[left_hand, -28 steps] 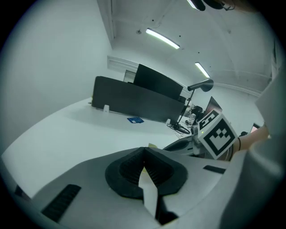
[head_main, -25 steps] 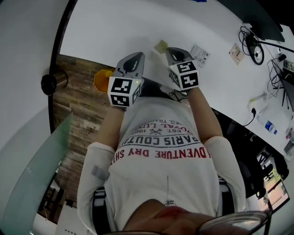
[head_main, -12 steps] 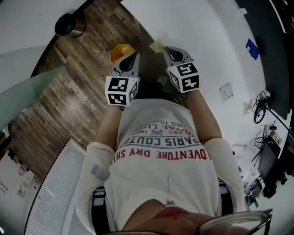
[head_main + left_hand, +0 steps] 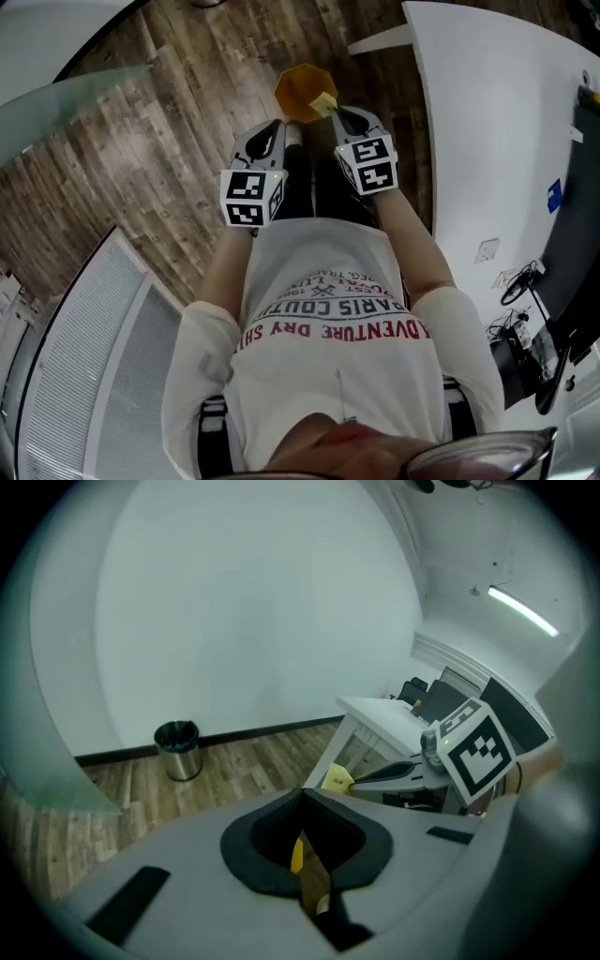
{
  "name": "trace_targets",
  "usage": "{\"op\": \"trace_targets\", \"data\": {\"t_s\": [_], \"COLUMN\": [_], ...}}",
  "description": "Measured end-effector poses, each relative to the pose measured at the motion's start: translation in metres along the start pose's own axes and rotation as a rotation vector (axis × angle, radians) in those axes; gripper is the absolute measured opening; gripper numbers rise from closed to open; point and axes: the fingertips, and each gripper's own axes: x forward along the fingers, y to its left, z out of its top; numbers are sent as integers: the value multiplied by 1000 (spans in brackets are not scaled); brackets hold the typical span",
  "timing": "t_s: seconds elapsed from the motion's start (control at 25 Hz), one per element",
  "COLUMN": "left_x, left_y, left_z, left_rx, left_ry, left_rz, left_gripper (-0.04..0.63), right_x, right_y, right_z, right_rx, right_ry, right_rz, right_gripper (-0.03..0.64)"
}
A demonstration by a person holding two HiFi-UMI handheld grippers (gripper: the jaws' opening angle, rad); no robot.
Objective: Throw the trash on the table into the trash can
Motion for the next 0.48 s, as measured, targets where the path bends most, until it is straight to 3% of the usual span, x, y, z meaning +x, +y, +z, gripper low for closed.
{"op": "trace_targets", "data": {"t_s": [0.32, 0.48], "left_x": [87, 129], "left_y": [99, 128], "left_z": [-80, -140], "left_rx": [-93, -148], "left_ry": [32, 58], "left_rz": [23, 37], "left_gripper": [23, 23], "right_x": [176, 247], "right_y": [-15, -24], "right_z": [-71, -127], "right_rx": [-4, 2], "right_ry": [135, 181], "right_rz": [8, 12], "right_gripper": [26, 26]}}
